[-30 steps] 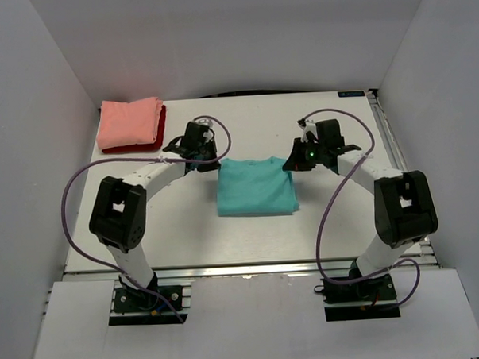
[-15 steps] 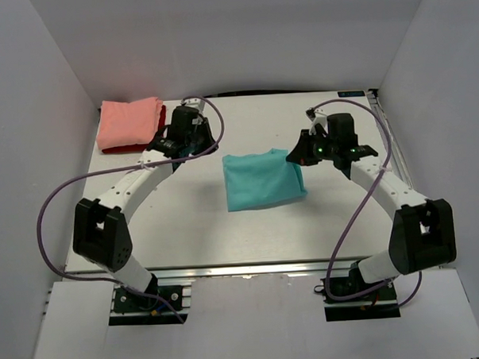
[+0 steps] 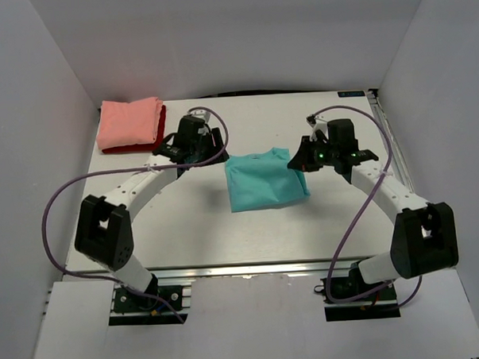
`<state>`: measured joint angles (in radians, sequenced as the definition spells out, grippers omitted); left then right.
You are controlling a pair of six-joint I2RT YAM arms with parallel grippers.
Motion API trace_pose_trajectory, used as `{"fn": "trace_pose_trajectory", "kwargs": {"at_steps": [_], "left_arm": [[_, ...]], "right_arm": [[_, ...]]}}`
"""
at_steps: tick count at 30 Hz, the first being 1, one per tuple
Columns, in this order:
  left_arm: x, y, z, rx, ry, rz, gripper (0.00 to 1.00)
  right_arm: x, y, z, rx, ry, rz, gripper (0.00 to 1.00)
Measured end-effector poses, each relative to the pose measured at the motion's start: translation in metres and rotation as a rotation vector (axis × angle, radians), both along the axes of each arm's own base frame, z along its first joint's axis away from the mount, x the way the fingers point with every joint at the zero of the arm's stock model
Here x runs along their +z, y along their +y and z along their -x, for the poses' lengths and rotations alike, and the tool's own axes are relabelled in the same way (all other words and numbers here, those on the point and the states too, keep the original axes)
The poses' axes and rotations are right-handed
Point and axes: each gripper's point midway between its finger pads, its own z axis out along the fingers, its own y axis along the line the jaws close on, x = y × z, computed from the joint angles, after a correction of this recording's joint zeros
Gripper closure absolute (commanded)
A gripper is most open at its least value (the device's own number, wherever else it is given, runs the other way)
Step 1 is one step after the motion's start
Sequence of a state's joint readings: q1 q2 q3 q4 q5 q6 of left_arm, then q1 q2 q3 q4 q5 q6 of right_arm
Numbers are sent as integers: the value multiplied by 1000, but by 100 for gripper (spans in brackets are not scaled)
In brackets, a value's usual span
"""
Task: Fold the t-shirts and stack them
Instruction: Fold the long partially folded tshirt into a neat square
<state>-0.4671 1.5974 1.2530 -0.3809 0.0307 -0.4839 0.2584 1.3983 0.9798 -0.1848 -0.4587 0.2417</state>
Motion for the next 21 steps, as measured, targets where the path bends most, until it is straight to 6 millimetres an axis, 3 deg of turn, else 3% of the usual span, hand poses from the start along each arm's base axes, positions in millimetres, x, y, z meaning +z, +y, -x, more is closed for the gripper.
{"fn": "trace_pose_trajectory", "kwargs": {"at_steps": [5,10,14,21], "left_arm": [[-43,1,-8,22,71,-52,29],[-71,-1,-14,26,110,-75,32],[-84,-9,-23,21,122,-62,42],[-86,-28,-41,1,110,0,43]], "right_arm": [[-15,0,0,0,38,10,100],[-24,0,-2,1,60,17,100],[-32,1,-3,2,76,21,100],[-35,2,-6,4,74,23,100]]}}
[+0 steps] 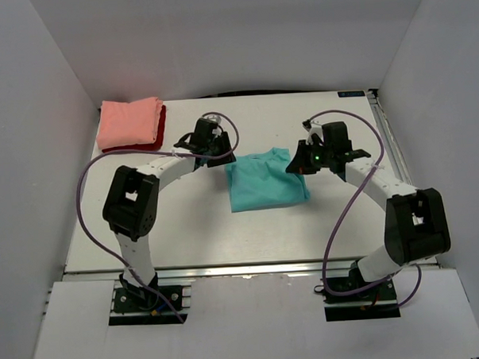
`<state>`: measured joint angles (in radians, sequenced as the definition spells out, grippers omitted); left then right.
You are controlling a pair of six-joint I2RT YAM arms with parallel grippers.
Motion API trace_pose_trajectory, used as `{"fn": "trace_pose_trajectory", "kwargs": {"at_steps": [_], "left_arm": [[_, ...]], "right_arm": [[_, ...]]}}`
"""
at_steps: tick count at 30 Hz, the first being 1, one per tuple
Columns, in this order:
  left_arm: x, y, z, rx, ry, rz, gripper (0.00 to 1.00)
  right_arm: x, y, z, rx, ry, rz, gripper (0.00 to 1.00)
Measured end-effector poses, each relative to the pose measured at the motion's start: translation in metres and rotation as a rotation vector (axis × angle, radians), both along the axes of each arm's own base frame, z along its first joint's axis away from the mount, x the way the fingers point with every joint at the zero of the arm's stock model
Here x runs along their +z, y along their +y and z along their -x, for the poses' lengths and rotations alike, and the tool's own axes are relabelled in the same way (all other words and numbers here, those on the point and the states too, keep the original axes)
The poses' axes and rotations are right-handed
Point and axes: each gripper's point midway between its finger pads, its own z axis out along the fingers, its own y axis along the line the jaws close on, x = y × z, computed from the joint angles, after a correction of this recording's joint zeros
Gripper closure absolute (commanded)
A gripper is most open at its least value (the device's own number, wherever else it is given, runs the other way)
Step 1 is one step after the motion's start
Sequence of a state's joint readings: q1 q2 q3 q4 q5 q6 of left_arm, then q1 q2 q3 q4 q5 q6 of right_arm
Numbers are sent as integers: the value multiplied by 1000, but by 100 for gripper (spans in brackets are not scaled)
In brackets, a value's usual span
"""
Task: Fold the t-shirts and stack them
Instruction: Fold the long partially folded tshirt into a neat square
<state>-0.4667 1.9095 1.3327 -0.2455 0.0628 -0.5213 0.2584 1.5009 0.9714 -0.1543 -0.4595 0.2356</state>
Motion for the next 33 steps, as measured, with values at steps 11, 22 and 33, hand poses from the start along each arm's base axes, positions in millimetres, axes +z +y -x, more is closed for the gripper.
{"fn": "trace_pose_trajectory", "kwargs": {"at_steps": [11,22,33], "left_arm": [[-11,-12,-6,-12,26,35,43],[-22,-16,-3,-24,59,46,49],[-34,-20,1,-32,91,44,62]], "right_arm": [[-9,0,-1,2,17,7,100],[-9,0,-2,3,16,6,100],[-13,1,-3,2,25,9,100]]}}
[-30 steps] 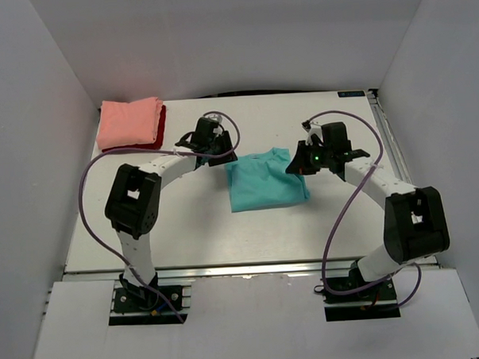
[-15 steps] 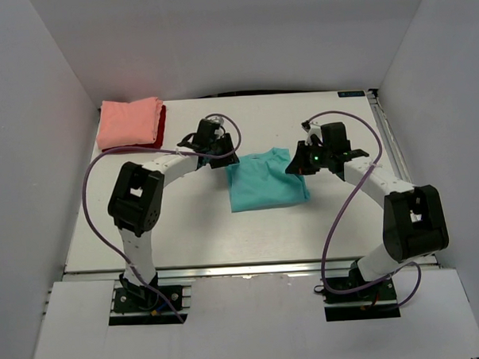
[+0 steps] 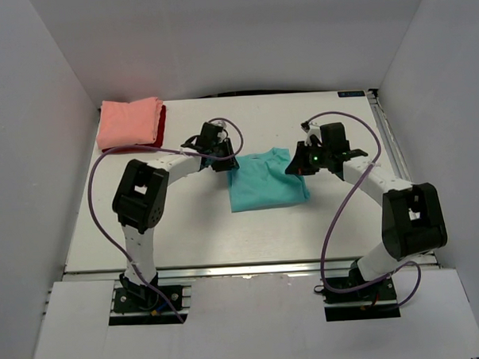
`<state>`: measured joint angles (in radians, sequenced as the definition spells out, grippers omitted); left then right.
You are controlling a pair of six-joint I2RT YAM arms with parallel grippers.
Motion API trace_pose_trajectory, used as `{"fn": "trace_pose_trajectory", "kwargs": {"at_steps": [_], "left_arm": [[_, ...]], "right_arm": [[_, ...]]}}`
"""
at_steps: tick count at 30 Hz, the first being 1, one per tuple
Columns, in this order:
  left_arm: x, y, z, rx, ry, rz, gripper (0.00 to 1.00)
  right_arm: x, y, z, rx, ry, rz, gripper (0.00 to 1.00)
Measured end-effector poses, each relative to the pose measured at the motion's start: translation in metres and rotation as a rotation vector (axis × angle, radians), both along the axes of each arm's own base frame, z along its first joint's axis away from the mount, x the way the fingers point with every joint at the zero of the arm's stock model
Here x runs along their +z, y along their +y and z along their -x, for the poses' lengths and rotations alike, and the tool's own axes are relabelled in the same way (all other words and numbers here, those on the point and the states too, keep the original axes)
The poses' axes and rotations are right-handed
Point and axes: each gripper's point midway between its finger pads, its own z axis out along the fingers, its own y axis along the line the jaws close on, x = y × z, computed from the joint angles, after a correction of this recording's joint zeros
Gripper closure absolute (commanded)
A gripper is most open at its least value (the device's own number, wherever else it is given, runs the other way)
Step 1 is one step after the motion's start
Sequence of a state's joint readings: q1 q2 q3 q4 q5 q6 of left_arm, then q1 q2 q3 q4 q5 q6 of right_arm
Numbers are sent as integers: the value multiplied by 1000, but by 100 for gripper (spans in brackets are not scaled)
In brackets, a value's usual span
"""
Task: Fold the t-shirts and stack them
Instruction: Fold the long partially folded tshirt into a neat square
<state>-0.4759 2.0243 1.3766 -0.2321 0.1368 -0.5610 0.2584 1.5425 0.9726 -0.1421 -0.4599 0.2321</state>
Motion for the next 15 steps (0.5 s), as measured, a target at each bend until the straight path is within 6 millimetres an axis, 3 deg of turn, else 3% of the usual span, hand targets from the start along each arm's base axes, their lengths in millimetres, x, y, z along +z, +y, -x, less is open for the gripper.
{"fn": "trace_pose_trajectory", "kwargs": {"at_steps": [1,3,4,9,12,15], "left_arm": [[0,-1,0,-2,1,3,68],[3,-4,0,-2,1,12,94],[5,-6,-1,-5,-1,18,100],[12,-12,-2,-24,-15,28,100],[15,-7,3,-18,-14,5,100],[31,3,15,-10,-35,-16,100]], "right_arm": [[0,0,0,0,-1,0,100],[-1,0,-1,0,-2,0,100],[0,0,-1,0,-2,0,100],[0,0,-2,0,-7,-1,100],[1,0,-2,0,-8,-2,100],[6,0,-2,-1,-21,-6,100]]}}
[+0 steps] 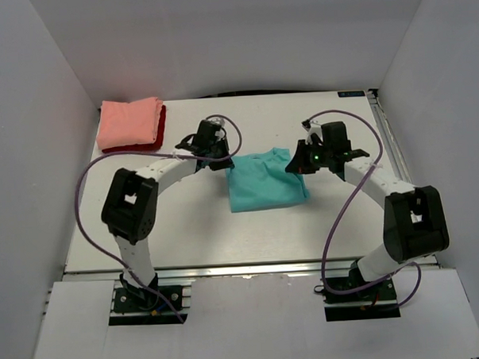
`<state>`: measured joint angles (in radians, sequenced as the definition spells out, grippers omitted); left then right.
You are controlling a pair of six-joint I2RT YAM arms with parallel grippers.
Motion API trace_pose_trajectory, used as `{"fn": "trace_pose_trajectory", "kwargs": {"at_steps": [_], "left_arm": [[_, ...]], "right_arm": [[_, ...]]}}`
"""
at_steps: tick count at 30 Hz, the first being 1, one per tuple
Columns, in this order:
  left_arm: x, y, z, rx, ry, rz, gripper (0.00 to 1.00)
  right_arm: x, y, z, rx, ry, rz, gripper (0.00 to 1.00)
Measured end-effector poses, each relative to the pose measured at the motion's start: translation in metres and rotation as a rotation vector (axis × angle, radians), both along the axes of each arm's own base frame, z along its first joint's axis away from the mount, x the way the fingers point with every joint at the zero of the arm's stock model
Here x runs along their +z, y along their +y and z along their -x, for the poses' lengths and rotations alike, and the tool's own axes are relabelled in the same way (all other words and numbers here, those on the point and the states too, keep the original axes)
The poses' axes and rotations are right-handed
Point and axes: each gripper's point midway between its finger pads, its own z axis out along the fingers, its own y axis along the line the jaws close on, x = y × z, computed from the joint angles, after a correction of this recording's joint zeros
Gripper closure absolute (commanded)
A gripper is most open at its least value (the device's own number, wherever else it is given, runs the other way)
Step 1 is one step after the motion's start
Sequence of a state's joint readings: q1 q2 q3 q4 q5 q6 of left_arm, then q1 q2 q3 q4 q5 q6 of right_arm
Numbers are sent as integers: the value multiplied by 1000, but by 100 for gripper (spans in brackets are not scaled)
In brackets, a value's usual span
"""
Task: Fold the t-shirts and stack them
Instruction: Fold the long partially folded tshirt into a neat square
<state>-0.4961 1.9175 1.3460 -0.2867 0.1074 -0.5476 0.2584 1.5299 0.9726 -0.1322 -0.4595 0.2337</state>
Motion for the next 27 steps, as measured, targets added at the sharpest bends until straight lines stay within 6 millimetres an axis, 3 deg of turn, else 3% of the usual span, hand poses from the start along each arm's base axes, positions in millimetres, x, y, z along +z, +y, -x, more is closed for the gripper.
{"fn": "trace_pose_trajectory", "kwargs": {"at_steps": [6,9,19,27], "left_arm": [[70,12,27,6,-122,20,100],[93,10,42,-3,-168,27,100],[100,-3,107,-42,-181,-11,100],[129,18,135,40,-253,44,100]], "right_arm": [[35,-1,8,2,-77,-24,100],[51,-3,17,8,-115,-40,100],[70,-13,70,11,-129,-70,100],[73,-18,99,24,-115,-73,100]]}}
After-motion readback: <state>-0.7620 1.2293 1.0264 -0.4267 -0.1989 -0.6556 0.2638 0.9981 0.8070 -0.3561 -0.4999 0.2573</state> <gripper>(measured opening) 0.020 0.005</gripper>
